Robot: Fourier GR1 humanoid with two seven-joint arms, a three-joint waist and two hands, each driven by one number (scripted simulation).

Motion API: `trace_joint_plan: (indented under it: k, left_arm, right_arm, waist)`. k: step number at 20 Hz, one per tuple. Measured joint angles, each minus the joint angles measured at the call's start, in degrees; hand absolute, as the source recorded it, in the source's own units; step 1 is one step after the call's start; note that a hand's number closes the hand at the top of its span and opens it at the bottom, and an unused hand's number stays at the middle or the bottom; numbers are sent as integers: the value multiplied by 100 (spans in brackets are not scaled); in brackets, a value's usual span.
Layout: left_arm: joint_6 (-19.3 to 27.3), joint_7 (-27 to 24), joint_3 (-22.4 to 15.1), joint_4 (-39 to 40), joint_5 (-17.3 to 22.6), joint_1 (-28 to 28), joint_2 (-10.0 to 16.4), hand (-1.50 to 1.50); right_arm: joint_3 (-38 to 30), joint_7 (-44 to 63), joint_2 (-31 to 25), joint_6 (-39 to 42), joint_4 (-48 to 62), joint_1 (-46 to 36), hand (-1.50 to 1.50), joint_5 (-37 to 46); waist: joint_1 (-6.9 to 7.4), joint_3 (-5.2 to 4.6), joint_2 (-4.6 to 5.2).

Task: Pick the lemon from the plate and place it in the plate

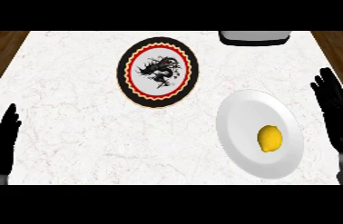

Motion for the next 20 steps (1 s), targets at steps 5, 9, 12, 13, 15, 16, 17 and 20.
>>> trace_joint_plan:
  k: [5,9,12,13,15,16,17,20]
  left_arm:
    - [-178,-438,-212,-208,-264,-102,42,0]
    - [-362,-825,-395,-408,-388,-95,69,0]
    - [-478,-1046,-522,-499,-436,-26,39,0]
    - [-509,-1096,-547,-528,-445,-25,36,0]
    - [-573,-1234,-588,-511,-460,-5,10,0]
    - [-586,-1292,-623,-523,-486,25,-11,0]
    - [-614,-1327,-628,-521,-485,27,-20,0]
    - [-683,-1520,-647,-487,-523,58,-79,0]
  right_arm:
    - [-662,-242,811,-1035,-414,-104,-150,-340]
    - [-1226,-494,1064,-2434,-343,111,-150,149]
    - [-1332,-973,1642,-3617,-589,258,-150,672]
    - [-1346,-1173,1889,-3935,-688,287,-150,835]
    - [-1216,-1525,2391,-4470,-961,369,-150,1163]
    - [-1091,-1680,2575,-4699,-1129,474,-150,1286]
    - [-898,-1807,2720,-4912,-1316,617,-150,1416]
    - [-26,-1866,2995,-5432,-1796,1136,-150,1864]
  waist:
    - [-49,12,-62]
    - [-196,-17,-76]
    - [-168,-15,-88]
    - [-144,-11,-86]
    - [-98,-9,-79]
    - [-76,-5,-78]
    - [-61,-3,-76]
    - [-1,-2,-63]
